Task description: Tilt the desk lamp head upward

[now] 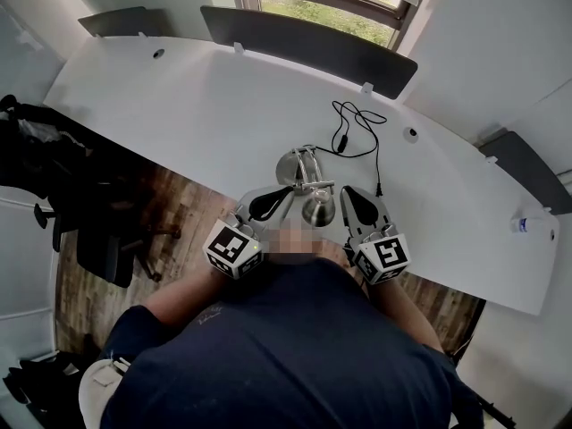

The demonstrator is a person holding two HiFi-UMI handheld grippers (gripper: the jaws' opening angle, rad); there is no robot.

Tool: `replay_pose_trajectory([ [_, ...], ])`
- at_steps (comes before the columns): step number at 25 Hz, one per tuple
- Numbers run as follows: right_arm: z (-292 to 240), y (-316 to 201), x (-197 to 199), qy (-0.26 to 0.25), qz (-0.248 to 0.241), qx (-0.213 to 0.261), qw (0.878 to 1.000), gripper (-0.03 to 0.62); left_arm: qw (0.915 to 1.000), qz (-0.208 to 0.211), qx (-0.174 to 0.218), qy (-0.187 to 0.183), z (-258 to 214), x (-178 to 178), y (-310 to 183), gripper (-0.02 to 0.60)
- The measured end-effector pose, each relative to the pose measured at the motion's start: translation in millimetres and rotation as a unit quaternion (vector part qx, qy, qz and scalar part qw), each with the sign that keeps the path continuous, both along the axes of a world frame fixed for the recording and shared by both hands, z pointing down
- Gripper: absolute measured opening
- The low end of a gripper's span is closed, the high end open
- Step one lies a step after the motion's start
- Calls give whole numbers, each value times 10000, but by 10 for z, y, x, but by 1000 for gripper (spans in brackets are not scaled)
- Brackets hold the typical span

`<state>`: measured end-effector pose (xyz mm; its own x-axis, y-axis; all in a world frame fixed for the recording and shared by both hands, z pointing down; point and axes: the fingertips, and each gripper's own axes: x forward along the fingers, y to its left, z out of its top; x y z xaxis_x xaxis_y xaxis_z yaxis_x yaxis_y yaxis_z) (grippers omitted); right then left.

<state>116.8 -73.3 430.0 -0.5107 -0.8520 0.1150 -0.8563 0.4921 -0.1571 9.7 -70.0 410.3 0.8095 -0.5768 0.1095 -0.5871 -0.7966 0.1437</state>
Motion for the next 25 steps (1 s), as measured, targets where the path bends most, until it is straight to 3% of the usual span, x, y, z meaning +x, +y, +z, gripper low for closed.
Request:
replay_pose_trajectory([
  [25,120,183,-120,-19,-190,-228,9996,9,9999,127,29,45,5,86,116,8],
])
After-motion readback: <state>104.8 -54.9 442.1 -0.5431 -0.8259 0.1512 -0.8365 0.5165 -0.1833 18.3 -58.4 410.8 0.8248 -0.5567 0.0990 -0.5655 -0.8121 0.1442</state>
